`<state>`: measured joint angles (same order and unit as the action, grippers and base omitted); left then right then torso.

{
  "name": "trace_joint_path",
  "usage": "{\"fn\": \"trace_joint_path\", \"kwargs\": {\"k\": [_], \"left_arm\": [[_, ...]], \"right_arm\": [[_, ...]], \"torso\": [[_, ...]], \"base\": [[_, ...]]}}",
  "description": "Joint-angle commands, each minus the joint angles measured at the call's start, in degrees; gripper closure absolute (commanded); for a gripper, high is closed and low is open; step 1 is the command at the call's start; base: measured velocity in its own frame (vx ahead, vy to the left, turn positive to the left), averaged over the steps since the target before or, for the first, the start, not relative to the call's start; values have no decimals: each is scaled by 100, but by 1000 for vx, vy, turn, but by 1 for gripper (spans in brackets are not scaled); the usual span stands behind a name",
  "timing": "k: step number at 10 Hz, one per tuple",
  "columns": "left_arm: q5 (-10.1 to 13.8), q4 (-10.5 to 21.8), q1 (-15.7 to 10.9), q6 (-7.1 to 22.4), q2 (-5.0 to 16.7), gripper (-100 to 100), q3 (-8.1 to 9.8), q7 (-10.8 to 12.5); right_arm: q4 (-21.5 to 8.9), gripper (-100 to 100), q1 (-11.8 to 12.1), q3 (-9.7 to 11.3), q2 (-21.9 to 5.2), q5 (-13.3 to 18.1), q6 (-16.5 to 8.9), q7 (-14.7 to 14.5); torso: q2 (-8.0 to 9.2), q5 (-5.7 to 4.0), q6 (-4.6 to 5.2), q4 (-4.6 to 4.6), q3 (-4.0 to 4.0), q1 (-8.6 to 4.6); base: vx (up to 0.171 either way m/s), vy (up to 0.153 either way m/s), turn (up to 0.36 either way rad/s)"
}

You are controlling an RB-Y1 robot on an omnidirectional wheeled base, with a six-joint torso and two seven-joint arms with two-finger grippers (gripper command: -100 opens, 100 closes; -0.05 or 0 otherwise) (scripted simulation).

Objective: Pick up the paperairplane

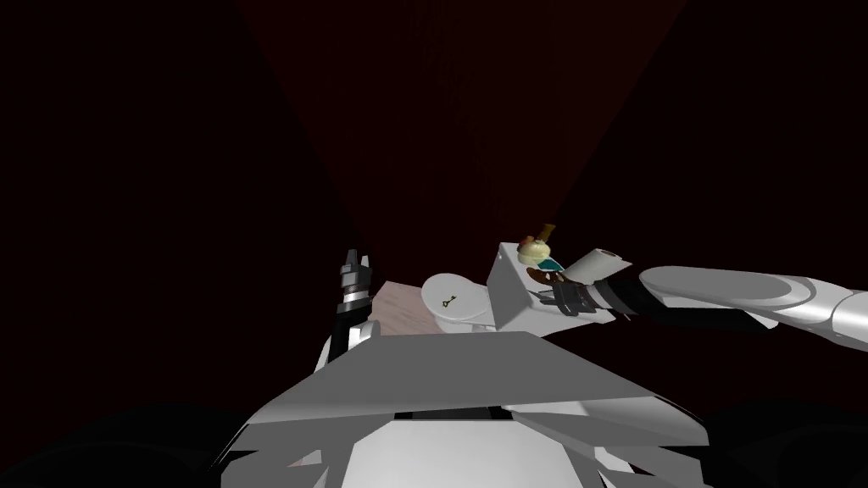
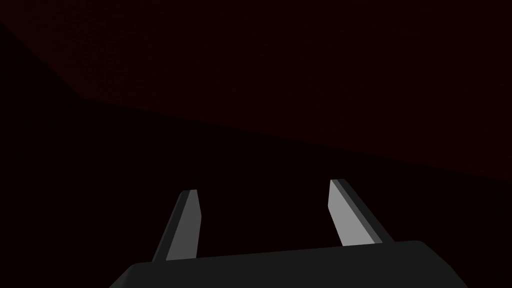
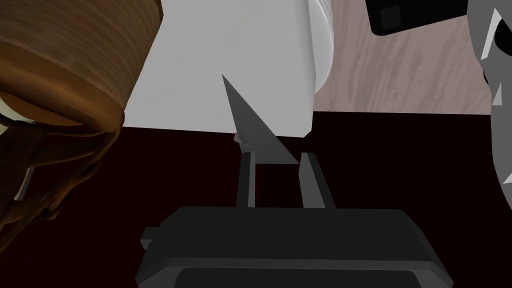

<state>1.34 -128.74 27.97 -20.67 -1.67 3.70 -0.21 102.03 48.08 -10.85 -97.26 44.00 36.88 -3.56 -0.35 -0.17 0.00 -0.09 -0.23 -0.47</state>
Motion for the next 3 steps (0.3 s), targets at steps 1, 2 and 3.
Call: {"fn": "trace_joint_path", "kwargs": {"k": [1,2,3], "left_arm": [[0,0,0,0,0,0,0,0],[0,0,0,0,0,0,0,0],[0,0,-1,0,0,0,0,0]], "right_arm": [[-23,100,-105,-56,-159,-57,87,116],[17,100,-24,-77,-103,-22,28,83],[17,0,-31,-83,-114,-24,33,101]], "torso": [[0,0,0,0,0,0],[12,-3,2,2,6,-5],[5,-6,-1,-1,2,-2]], "base": [[-67,-35,-141],[-30,-14,-23],[-5,-2,3]]}}
